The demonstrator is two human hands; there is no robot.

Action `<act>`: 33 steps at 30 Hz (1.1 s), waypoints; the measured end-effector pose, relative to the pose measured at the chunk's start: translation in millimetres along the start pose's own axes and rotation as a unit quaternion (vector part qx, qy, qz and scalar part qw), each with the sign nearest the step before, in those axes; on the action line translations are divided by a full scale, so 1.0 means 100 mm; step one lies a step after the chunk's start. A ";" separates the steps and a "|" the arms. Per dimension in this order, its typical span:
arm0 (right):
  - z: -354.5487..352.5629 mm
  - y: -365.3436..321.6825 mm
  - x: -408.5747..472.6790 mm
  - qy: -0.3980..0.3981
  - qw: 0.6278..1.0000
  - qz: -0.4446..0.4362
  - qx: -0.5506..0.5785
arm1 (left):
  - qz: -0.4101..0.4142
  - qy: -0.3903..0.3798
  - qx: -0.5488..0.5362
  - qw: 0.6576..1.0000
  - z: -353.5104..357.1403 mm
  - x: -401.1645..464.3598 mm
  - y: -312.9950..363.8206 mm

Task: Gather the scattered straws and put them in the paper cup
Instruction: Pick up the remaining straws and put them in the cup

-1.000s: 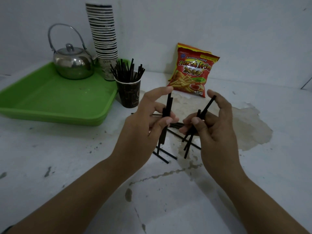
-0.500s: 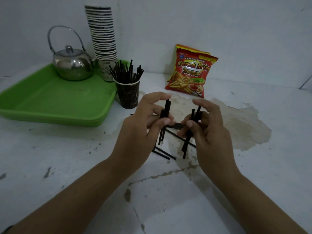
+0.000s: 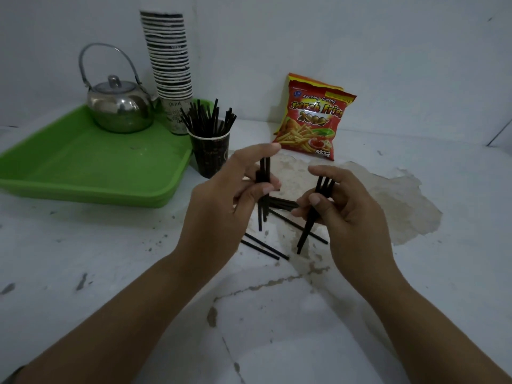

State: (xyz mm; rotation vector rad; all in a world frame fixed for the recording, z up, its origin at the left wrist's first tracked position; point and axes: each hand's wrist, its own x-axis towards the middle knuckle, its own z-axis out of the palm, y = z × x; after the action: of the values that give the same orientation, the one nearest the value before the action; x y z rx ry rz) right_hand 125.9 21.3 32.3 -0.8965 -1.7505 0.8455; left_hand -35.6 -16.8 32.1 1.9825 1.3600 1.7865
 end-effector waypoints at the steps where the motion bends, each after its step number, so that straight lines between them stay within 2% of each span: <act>1: -0.01 -0.01 0.02 0.007 1.000 0.009 0.016 | 0.001 0.018 -0.002 1.000 -0.03 0.02 -0.01; 5: 0.02 -0.10 0.15 0.044 0.995 0.033 0.082 | 0.005 0.132 -0.052 0.990 -0.17 0.15 0.01; 8: 0.16 -0.26 0.35 0.060 0.991 0.011 0.118 | 0.017 0.219 -0.080 0.972 -0.32 0.36 0.00; 12: 0.41 -0.57 0.77 0.095 0.980 -0.060 0.167 | 0.024 0.261 -0.078 0.962 -0.58 0.70 -0.05; 18: 0.86 -0.74 1.34 0.159 0.974 -0.099 0.126 | 0.016 0.251 0.035 0.967 -0.73 1.07 -0.23; 21: 1.05 -0.65 1.46 0.158 0.979 -0.080 0.097 | 0.017 0.198 0.080 0.977 -0.74 1.13 -0.38; 25: 1.22 -0.45 1.48 0.139 0.988 -0.068 0.015 | 0.025 0.160 0.145 0.976 -0.70 1.13 -0.62; 33: 1.32 -0.19 1.44 0.046 0.977 -0.107 -0.176 | -0.014 0.083 0.160 0.984 -0.56 1.04 -0.80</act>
State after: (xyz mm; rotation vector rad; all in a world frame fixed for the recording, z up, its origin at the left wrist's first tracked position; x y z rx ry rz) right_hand -40.8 116.7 71.8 -0.9362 -1.9062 0.3508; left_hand -137.0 76.1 71.8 1.9799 1.8199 1.8555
